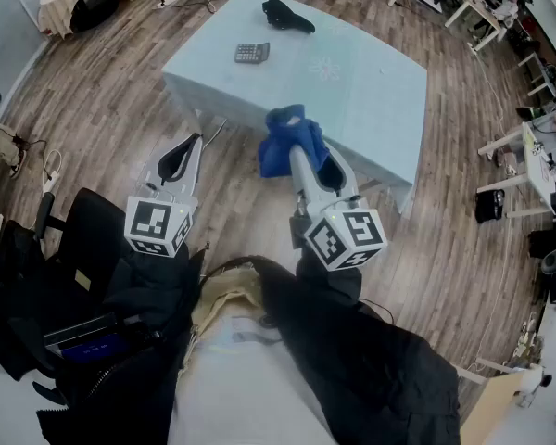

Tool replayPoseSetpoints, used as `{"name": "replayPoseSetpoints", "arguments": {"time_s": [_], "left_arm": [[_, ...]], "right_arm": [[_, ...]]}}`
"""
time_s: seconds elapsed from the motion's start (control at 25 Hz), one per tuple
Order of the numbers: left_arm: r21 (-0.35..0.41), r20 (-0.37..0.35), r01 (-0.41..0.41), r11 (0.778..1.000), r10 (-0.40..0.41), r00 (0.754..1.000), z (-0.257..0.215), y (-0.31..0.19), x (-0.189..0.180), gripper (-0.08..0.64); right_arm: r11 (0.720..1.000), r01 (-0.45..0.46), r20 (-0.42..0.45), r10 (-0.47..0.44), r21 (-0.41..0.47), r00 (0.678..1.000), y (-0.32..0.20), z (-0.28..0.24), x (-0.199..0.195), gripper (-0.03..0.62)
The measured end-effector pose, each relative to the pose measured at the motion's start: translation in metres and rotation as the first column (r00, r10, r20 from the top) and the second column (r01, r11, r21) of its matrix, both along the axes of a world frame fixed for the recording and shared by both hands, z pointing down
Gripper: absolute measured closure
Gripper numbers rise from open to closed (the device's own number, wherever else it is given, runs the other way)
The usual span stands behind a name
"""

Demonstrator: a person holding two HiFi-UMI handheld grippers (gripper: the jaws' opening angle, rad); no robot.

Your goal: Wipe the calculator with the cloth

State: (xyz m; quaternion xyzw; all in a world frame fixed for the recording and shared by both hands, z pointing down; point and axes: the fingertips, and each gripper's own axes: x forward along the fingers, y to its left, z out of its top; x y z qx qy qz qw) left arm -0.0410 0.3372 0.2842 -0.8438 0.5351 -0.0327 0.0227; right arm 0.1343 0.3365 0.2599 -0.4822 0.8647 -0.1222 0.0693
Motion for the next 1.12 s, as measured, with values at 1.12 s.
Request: {"name": "replayPoseSetpoints", "arguments": {"time_s": [1.12], "left_arm": [[-0.092, -0.025, -0.009, 0.996, 0.006, 1.0, 0.031, -0.009, 0.052, 0.557]], "right_arm": [[0.996, 0.048, 0.001, -0.048, -0.078, 0.999, -0.003, 0.027, 0.042, 0.445]]}}
